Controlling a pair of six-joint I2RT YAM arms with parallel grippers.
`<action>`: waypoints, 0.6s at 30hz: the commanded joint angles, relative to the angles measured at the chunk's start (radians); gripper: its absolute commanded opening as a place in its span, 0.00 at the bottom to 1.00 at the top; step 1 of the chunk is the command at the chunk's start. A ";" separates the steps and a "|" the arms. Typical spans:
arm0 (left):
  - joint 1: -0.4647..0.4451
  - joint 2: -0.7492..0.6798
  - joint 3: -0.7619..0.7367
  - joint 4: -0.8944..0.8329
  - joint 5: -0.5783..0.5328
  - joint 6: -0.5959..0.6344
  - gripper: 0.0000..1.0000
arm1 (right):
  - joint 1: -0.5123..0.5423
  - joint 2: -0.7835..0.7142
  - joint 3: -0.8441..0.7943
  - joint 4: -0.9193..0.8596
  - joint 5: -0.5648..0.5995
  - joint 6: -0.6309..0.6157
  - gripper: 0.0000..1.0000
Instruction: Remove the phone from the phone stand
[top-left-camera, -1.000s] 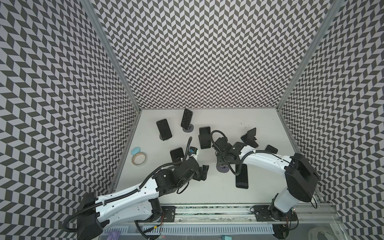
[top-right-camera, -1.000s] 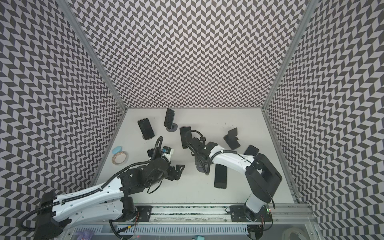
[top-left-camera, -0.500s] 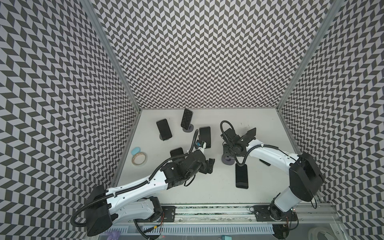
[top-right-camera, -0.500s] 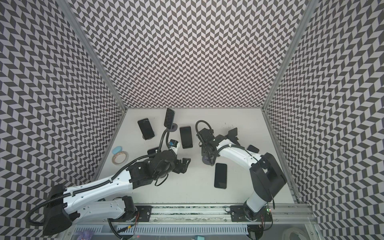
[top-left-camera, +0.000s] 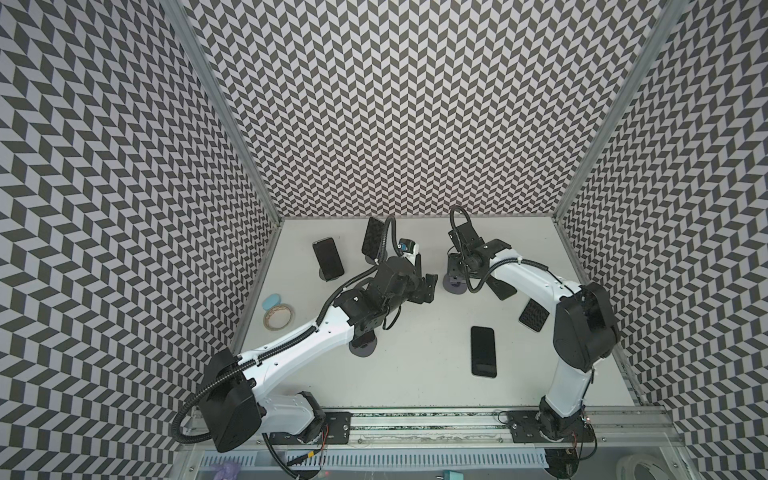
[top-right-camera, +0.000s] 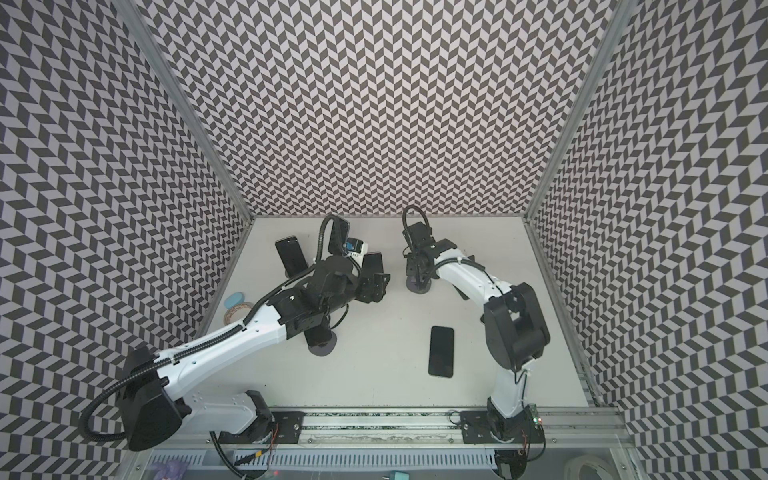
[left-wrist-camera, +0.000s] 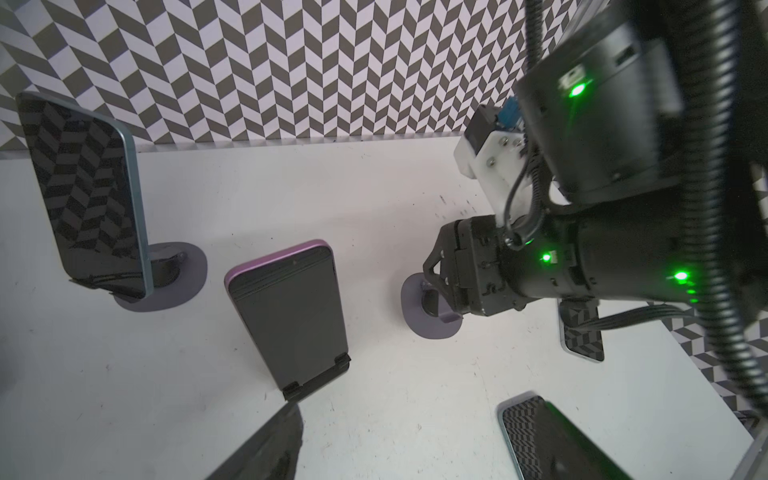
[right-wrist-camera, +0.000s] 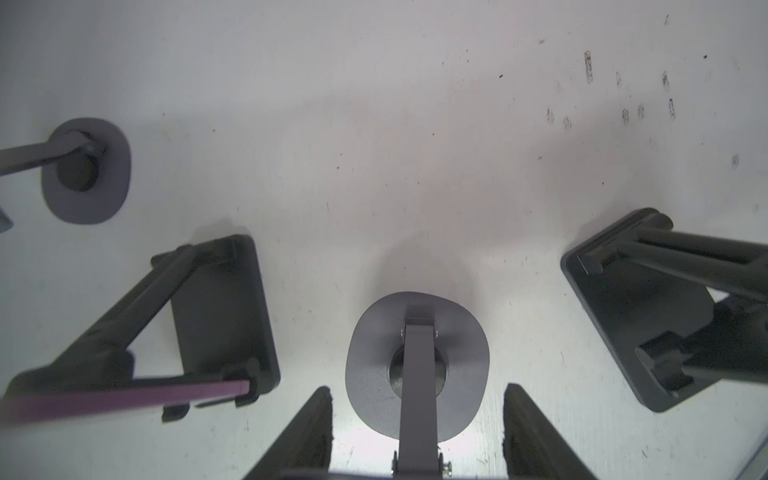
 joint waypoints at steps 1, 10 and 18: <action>0.021 0.029 0.041 0.037 0.054 0.046 0.88 | -0.024 0.061 0.071 0.025 -0.006 -0.021 0.50; 0.059 0.068 0.065 0.042 0.082 0.066 0.87 | -0.051 0.235 0.249 -0.003 0.011 -0.043 0.50; 0.078 0.065 0.042 0.060 0.101 0.085 0.87 | -0.066 0.338 0.356 -0.010 0.029 -0.051 0.52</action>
